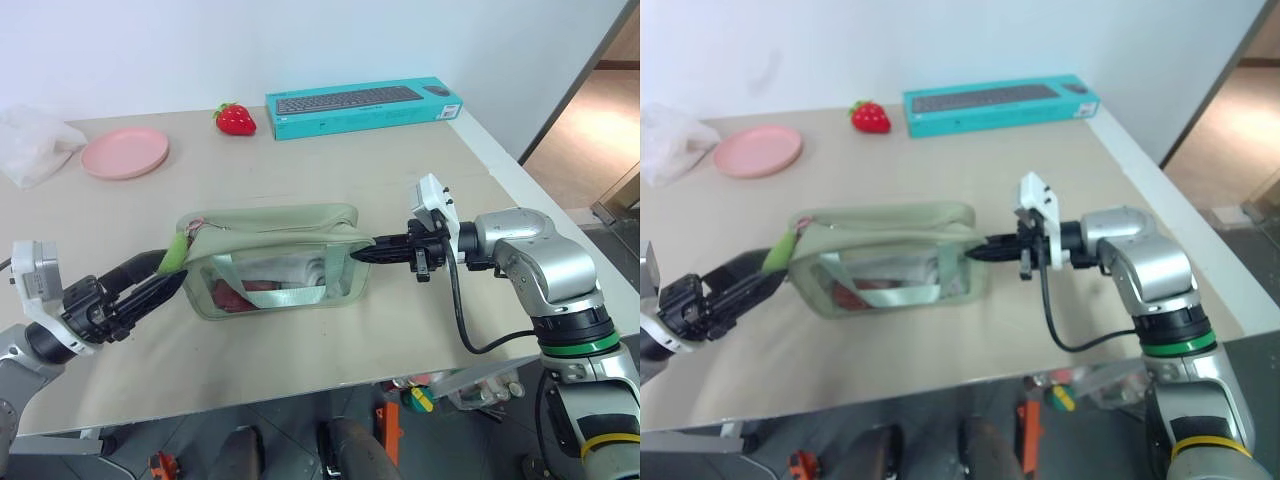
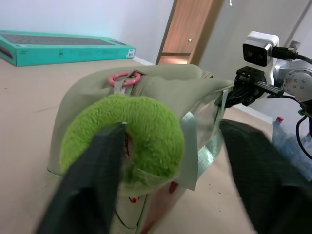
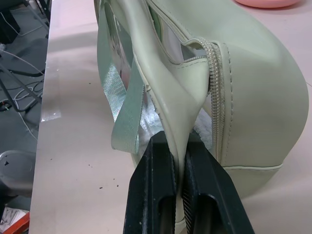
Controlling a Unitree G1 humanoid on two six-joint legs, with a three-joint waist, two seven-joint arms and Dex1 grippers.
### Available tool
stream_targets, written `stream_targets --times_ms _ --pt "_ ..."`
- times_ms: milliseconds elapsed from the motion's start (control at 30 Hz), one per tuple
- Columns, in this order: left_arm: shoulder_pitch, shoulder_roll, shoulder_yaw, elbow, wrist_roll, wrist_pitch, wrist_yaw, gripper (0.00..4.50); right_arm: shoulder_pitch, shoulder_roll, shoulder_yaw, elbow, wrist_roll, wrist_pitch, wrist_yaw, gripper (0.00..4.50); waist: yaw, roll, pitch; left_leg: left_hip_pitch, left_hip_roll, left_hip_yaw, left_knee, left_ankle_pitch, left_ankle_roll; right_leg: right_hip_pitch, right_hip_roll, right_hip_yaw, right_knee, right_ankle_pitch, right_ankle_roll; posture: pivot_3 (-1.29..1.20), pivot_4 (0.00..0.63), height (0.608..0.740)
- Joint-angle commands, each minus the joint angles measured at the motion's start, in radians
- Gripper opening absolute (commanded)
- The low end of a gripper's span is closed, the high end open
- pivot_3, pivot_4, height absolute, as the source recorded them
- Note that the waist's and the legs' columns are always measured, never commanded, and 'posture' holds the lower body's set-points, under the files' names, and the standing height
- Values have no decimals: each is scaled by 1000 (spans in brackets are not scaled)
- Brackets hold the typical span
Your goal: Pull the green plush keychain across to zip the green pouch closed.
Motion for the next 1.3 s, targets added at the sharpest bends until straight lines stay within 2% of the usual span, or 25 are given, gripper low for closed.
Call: stream_targets --times_ms 33,167,200,367,500,633,767,900,967,1000,1133,1267,1300 --pt "5 12 -2 -7 13 -4 -17 1600 -2 -10 7 -17 -12 -12 2 0 0 0 0 0 0 0 0 0 0 0 0 0 0 0 0 0 150 740" --pt "-4 9 3 -6 17 -10 -17 225 -3 -9 8 -14 -18 -15 4 0 0 0 0 0 0 0 0 0 0 0 0 0 0 0 0 0 150 740" --pt "-8 11 4 -5 22 -13 -16 48 -5 -8 9 -11 -20 -17 5 0 0 0 0 0 0 0 1 0 0 0 0 0 0 0 0 0 150 740" --pt "-83 0 34 -4 -5 -37 26 48 -7 -6 11 -5 -26 -23 8 0 0 0 0 0 0 0 1 0 0 0 0 0 0 0 0 0 150 740" --pt "-197 -4 68 -5 -104 -34 92 48 -10 -5 14 0 -29 -27 10 0 0 -1 0 0 0 0 3 0 0 1 1 1 0 1 1 0 150 740" --pt "-314 28 18 14 -209 46 158 48 -15 -2 18 6 -33 -36 9 0 0 -1 -1 -1 0 0 4 0 0 1 2 2 0 2 2 0 150 740" --pt "-364 32 -114 40 -77 60 172 48 -16 0 19 6 -35 -40 5 0 -1 -1 -1 0 0 1 4 0 0 1 3 5 0 3 3 0 150 740" --pt "-378 21 -252 58 80 20 116 48 -11 2 17 -1 -36 -41 -3 0 -2 -2 -1 0 0 1 5 0 0 1 5 8 1 3 3 0 150 740" --pt "-380 11 -290 66 105 26 100 48 -7 0 15 -7 -35 -40 -7 0 -2 -2 -1 0 0 1 5 0 0 1 5 8 1 3 3 0 150 740" --pt "-382 5 -298 66 104 31 96 697 -3 -2 13 -11 -34 -38 -8 0 -1 -2 -1 0 0 1 5 0 0 1 5 8 1 3 3 0 150 740" --pt "-392 -8 -273 51 34 68 79 2027 7 -10 7 -23 -30 -35 -11 0 -1 -2 -1 0 0 1 5 0 0 2 5 8 1 3 3 0 150 740" --pt "-394 -3 -234 56 42 41 66 3367 9 -12 8 -25 -29 -34 -15 0 -1 -2 -2 0 0 1 7 0 0 2 5 9 1 4 4 0 150 740" --pt "-391 -2 -214 53 29 36 59 3584 8 -12 8 -24 -28 -34 -15 0 -1 -2 -2 0 0 1 7 0 0 2 5 10 1 4 5 0 150 740"
